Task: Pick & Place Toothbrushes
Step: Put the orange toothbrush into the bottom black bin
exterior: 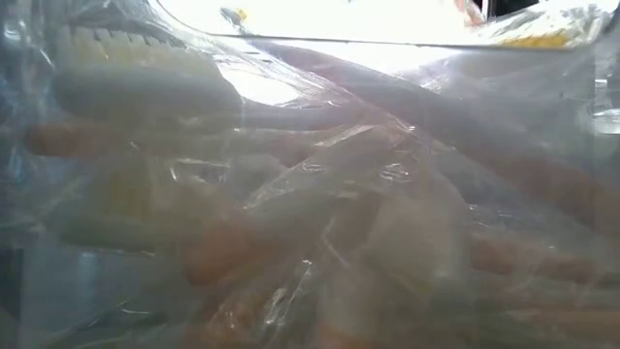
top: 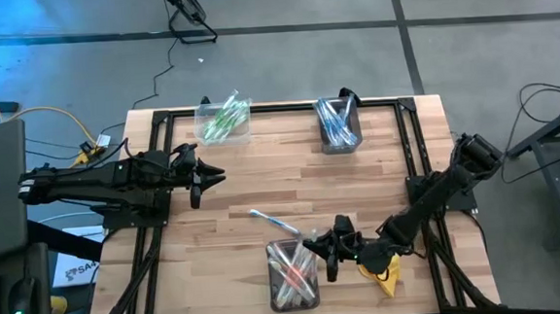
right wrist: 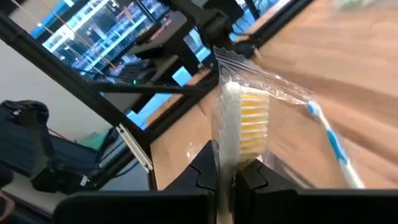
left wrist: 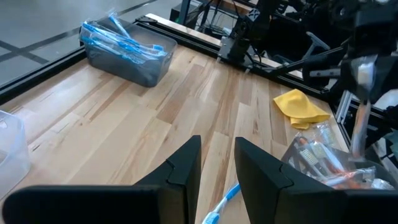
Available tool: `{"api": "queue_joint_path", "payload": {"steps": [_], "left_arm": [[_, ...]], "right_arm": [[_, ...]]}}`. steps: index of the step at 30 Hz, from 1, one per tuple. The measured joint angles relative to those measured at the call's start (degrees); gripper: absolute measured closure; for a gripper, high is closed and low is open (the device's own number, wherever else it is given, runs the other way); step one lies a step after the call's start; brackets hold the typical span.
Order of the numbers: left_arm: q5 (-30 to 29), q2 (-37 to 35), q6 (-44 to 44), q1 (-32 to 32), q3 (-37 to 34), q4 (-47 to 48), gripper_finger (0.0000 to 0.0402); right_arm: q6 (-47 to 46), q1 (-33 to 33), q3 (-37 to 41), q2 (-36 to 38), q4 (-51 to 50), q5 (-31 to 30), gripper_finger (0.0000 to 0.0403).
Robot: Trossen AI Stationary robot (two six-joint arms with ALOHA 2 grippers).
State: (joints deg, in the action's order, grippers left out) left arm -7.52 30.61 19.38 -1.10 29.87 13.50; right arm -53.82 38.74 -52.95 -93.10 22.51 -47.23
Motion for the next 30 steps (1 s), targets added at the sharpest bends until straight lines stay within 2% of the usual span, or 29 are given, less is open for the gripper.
{"api": "queue_joint_path", "payload": {"steps": [5,13,20,30], "left_arm": [[0.0,0.0,0.0,0.0,0.0,0.0,0.0307],[0.0,0.0,0.0,0.0,0.0,0.0,0.0307],[0.0,0.0,0.0,0.0,0.0,0.0,0.0307],[0.0,0.0,0.0,0.0,0.0,0.0,0.0307]], "right_arm": [[-2.9,0.0,0.0,-3.7,3.2,0.9,0.0399],[-2.0,0.3,0.0,-7.8,6.3,1.6,0.0399],[-2.7,0.3,0.1,-8.7,5.8,6.0,0.0399],[0.8,-0.3,0.1,-8.7,3.0,9.0,0.0399]]}}
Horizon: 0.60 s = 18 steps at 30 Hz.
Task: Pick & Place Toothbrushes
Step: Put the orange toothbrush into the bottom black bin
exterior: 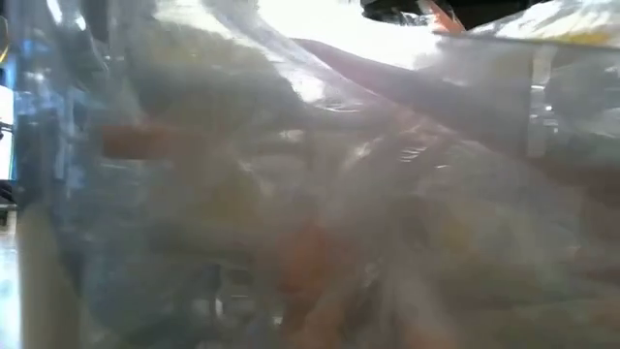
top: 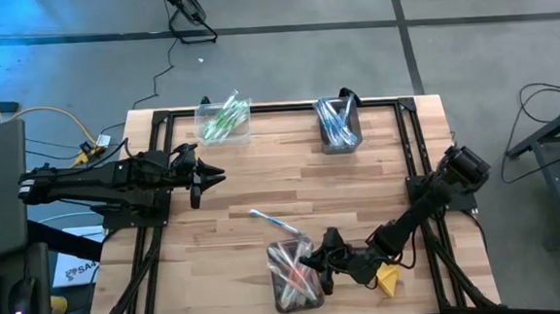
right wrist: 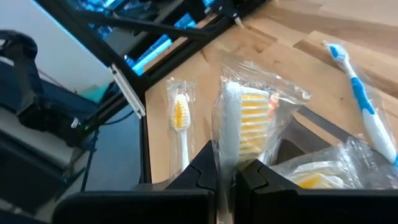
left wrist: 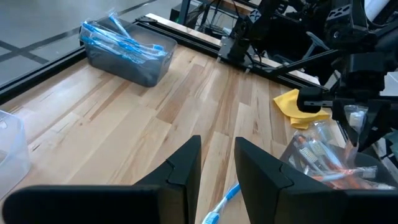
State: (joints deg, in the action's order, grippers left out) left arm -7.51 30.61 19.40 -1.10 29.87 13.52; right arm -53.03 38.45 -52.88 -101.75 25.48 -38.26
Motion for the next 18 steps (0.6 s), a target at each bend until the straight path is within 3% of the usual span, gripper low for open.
{"api": "queue_joint_path", "payload": {"steps": [7,18], "left_arm": [[0.0,0.0,0.0,0.0,0.0,0.0,0.0307],[0.0,0.0,0.0,0.0,0.0,0.0,0.0307]], "right_arm": [[0.1,-1.7,0.0,0.0,0.5,4.3,0.0382],[-1.0,-1.9,0.0,0.0,0.8,10.2,0.0278]]}}
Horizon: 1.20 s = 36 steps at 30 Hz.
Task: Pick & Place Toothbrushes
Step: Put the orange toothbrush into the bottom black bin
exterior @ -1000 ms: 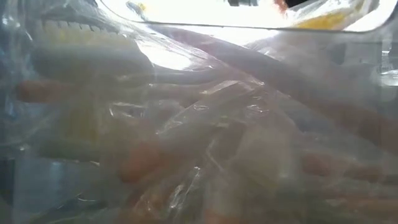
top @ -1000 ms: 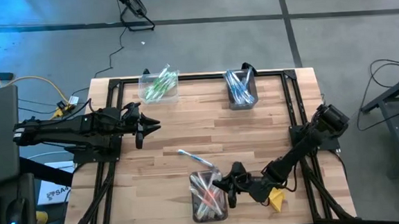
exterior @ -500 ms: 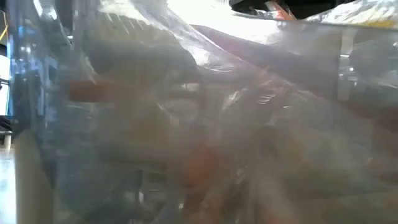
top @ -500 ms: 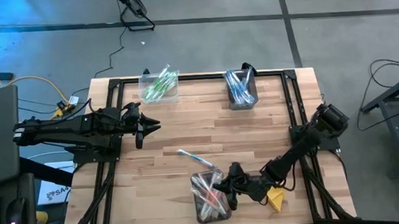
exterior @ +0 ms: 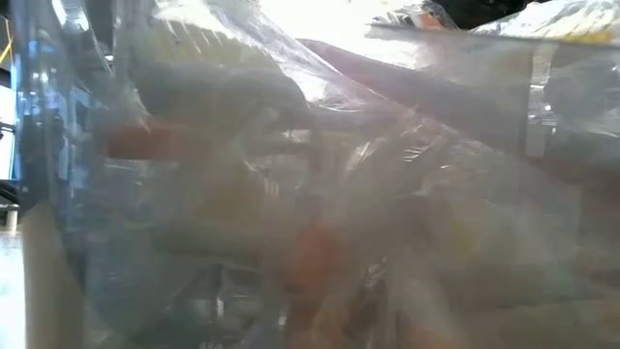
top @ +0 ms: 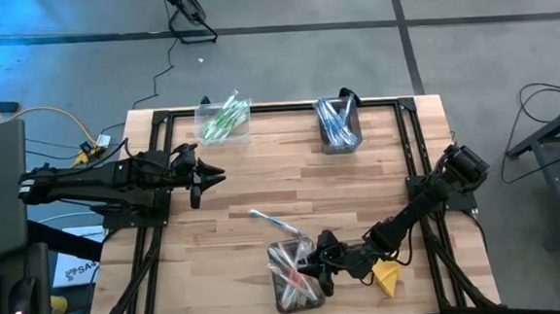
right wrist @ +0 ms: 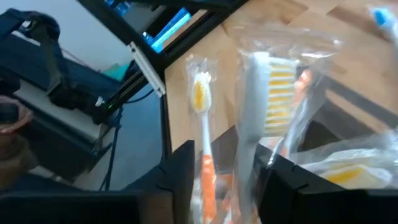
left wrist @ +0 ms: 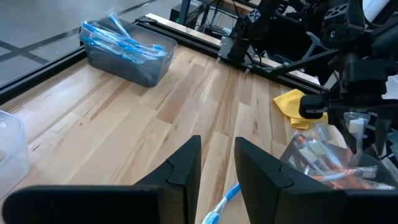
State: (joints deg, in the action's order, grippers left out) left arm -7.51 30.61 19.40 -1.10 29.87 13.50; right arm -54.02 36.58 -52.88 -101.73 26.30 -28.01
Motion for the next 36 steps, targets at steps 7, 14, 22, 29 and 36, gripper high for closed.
{"api": "queue_joint_path", "payload": {"steps": [7,14,22,29,36], "left_arm": [[-0.3,0.0,0.0,0.0,0.0,0.0,0.0307],[-1.2,0.0,0.0,0.0,0.0,0.0,0.0307],[-1.3,0.0,0.0,0.0,0.0,0.0,0.0307],[-1.3,0.0,0.0,0.0,0.0,0.0,0.0307],[-1.3,0.0,0.0,0.0,0.0,0.0,0.0307]], "right_arm": [[-0.4,-0.7,0.0,0.0,0.0,4.6,0.0241],[-8.5,-2.7,0.0,0.0,0.0,7.8,0.024],[-12.2,-5.9,-0.3,0.0,0.3,14.3,0.0269],[-11.8,-7.1,-4.0,0.0,-5.4,17.7,0.0303],[-13.7,-7.1,-6.3,0.1,-14.8,17.9,0.0315]]}}
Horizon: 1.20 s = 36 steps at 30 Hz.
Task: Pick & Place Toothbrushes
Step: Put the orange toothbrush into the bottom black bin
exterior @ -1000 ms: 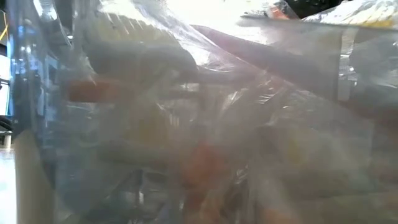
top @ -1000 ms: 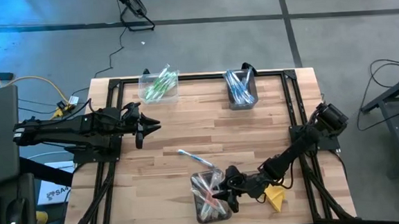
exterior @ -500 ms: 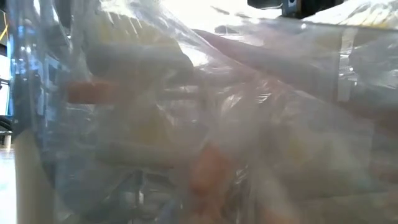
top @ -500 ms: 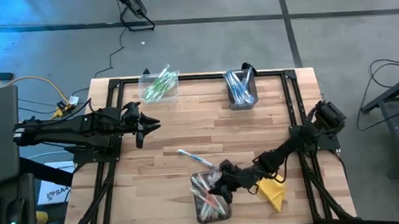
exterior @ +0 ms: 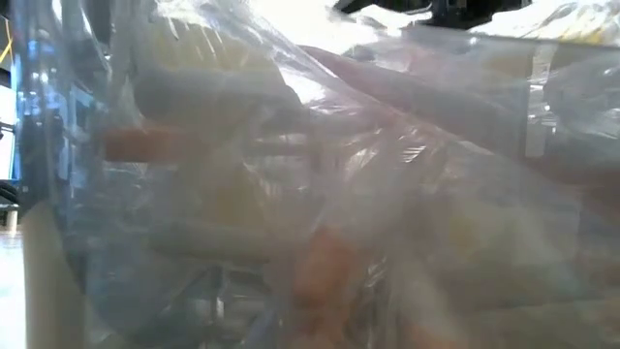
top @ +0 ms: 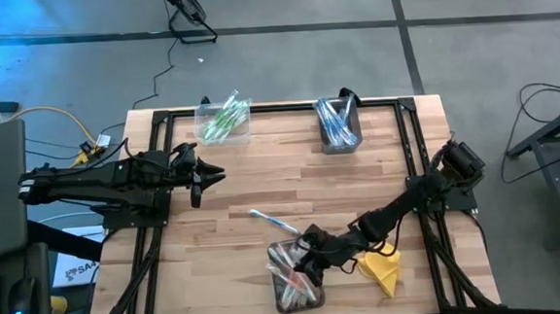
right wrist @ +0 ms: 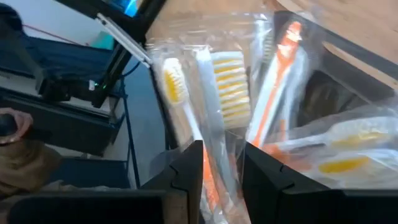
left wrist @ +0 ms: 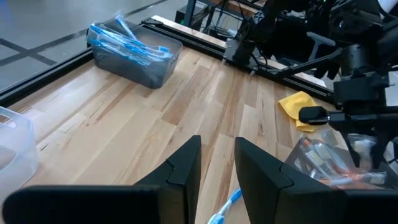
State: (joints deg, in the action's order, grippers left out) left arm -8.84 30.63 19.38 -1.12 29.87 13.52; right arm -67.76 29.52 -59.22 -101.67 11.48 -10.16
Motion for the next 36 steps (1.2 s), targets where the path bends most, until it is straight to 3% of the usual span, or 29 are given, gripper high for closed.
{"api": "queue_joint_path", "payload": {"steps": [7,20,36], "left_arm": [[0.0,0.0,0.0,0.0,0.0,0.4,0.0307],[0.0,0.0,0.0,0.0,0.0,3.9,0.0307],[0.0,0.0,0.4,0.0,0.0,6.0,0.0307]], "right_arm": [[-1.2,0.0,-0.1,2.0,-3.7,-0.5,0.0324],[7.7,-0.4,-0.1,11.2,-10.8,-1.4,0.035],[10.8,-0.7,-0.1,8.4,-12.5,3.2,0.036]]}}
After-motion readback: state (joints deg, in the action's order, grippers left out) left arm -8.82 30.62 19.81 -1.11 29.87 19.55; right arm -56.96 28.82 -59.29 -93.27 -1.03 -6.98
